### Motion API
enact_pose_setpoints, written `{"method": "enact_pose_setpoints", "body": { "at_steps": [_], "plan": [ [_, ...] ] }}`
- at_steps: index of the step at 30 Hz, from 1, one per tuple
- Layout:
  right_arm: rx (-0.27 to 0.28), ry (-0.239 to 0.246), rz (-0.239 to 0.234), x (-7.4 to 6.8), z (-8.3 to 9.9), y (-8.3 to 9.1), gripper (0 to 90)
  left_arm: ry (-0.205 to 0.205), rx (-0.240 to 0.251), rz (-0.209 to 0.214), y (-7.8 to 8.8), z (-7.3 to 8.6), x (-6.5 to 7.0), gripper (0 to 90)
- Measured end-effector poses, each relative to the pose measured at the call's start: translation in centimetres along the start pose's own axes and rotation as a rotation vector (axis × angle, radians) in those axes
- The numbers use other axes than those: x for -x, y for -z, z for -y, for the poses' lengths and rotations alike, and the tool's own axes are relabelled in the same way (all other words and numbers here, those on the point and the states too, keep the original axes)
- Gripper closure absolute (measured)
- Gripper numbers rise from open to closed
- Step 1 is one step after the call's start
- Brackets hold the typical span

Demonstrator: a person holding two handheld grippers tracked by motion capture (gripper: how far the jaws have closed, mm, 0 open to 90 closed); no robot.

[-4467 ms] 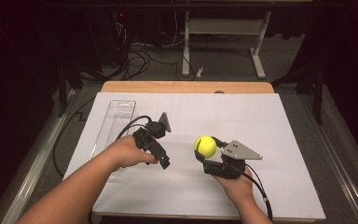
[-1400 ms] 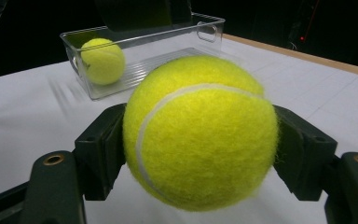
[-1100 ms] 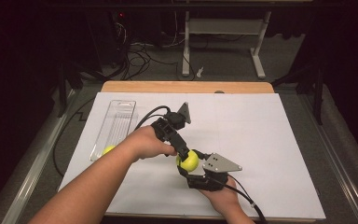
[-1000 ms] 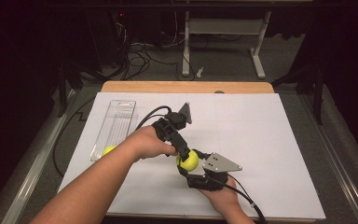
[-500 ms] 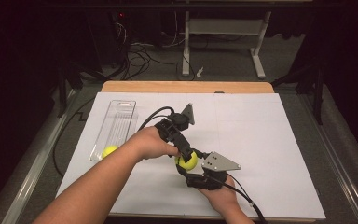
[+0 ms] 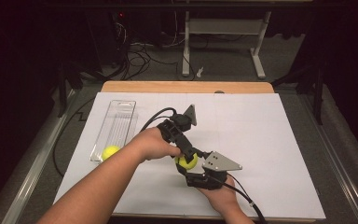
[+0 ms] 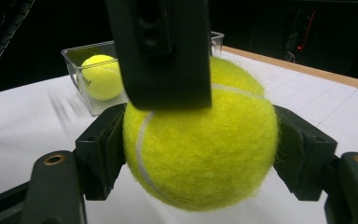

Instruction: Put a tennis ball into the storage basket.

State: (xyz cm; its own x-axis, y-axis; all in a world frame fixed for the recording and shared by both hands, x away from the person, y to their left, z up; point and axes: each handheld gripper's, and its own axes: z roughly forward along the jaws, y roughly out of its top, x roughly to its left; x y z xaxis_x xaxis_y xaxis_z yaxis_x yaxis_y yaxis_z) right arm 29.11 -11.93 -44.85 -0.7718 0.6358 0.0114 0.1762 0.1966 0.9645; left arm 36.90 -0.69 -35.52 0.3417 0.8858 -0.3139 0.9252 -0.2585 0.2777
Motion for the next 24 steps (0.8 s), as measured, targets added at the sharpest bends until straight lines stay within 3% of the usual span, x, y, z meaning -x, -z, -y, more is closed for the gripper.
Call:
{"method": "enact_pose_setpoints", "body": {
  "at_steps": [24],
  "plan": [
    [0.024, -0.002, 0.011, 0.2, -0.3, 0.2, 27.9, -0.003, -0.016, 0.016, -1.2, 0.1, 0.9, 2.5]
  ]
}}
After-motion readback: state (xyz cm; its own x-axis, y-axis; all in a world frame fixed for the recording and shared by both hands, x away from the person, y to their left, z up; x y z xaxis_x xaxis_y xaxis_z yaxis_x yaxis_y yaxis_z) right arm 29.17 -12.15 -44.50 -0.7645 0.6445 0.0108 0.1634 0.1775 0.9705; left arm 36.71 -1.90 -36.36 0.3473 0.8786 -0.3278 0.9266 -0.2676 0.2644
